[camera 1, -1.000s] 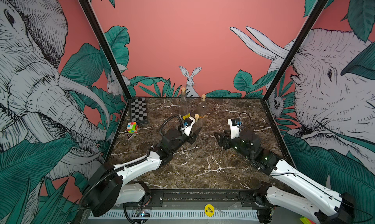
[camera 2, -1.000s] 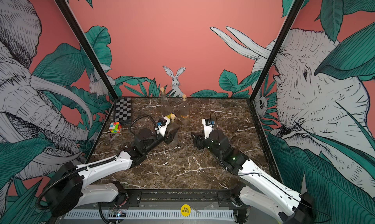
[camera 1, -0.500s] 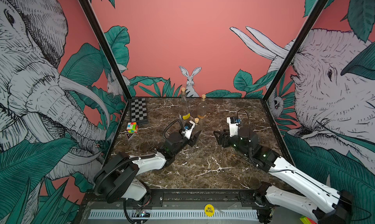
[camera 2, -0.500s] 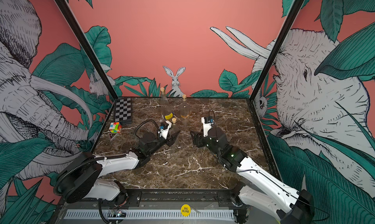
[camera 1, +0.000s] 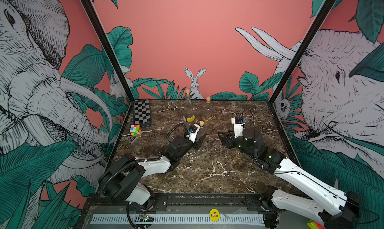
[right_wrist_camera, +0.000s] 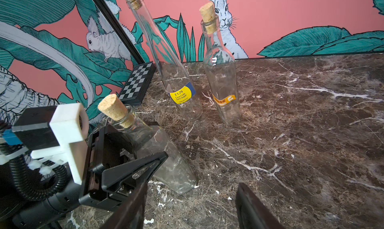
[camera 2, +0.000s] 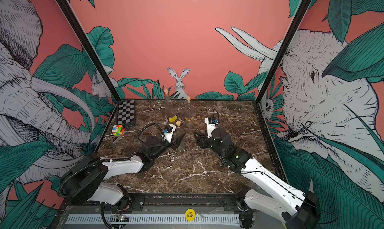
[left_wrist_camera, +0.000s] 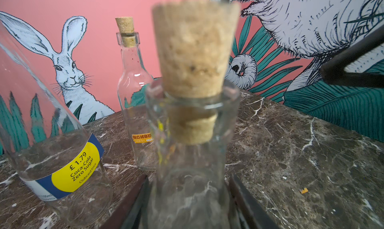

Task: Remove the label from the bottle
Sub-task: Place the bottle at the center of the board.

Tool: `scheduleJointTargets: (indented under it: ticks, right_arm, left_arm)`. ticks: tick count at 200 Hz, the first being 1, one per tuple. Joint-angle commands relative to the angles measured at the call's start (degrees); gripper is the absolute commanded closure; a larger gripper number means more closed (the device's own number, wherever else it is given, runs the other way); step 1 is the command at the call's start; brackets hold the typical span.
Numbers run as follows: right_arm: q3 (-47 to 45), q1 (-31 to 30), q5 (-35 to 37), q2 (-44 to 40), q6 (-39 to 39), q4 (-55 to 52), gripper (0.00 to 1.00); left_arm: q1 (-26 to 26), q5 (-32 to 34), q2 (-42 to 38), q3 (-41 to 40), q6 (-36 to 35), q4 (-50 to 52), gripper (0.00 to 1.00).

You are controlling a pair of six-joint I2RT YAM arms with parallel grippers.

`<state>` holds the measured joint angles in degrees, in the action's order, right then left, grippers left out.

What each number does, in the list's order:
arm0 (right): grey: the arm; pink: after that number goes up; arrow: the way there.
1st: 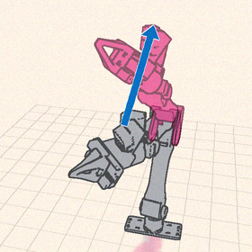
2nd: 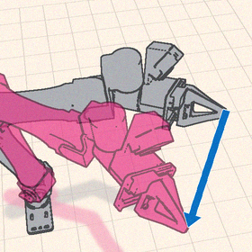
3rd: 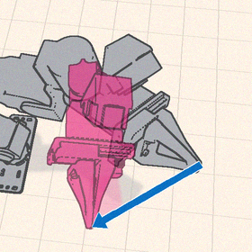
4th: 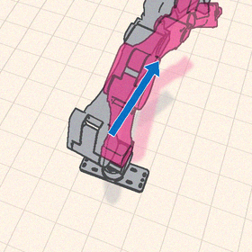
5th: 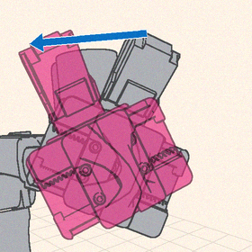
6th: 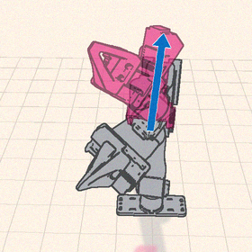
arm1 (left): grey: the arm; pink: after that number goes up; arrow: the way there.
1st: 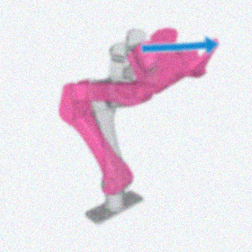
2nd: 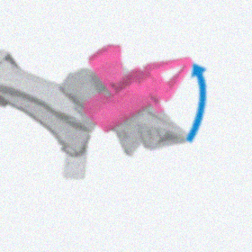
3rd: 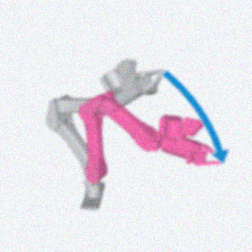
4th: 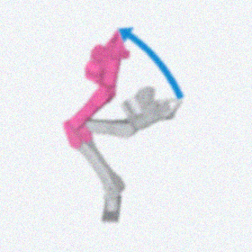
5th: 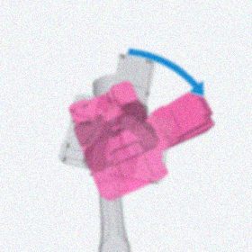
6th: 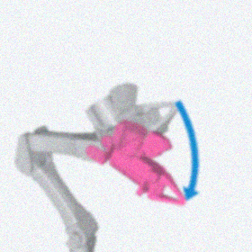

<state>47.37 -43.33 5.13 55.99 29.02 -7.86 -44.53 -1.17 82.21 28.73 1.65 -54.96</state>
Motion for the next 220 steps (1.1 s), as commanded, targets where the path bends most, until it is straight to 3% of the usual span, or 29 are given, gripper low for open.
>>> scheduleJointTargets:
  ticks: [1, 91, 142, 153, 193, 220]
  right_arm:
    - [1.40, 0.40, -0.34, -0.43, 0.65, 1.16, 0.34]
    - [1.74, 0.32, -0.95, -2.01, -0.95, -0.32, 0.16]
    - [6.33, 0.42, -7.37, -1.50, -7.70, -3.72, 0.07]
    - [8.40, 0.43, -9.37, -1.32, -9.92, -5.51, 0.06]
    - [17.65, 0.52, -16.32, 0.11, -16.87, -12.19, 0.01]
    - [22.96, 0.51, -18.06, 2.99, -16.19, -14.87, 0.01]
  left_arm:
    - [0.23, -0.93, -4.02, -0.25, -1.53, -2.28, 0.41]
    - [0.22, -0.24, -8.39, -0.36, -3.74, 3.13, 0.23]
    - [0.20, -1.72, -15.27, 0.78, -5.70, 10.11, 0.11]
    - [0.20, -1.97, -18.35, 1.29, -5.56, 13.44, 0.01]
    - [0.22, -3.05, -34.49, 5.32, -7.38, 34.70, 0.01]
    - [0.24, -2.48, -44.54, 10.01, -8.46, 50.46, 0.01]
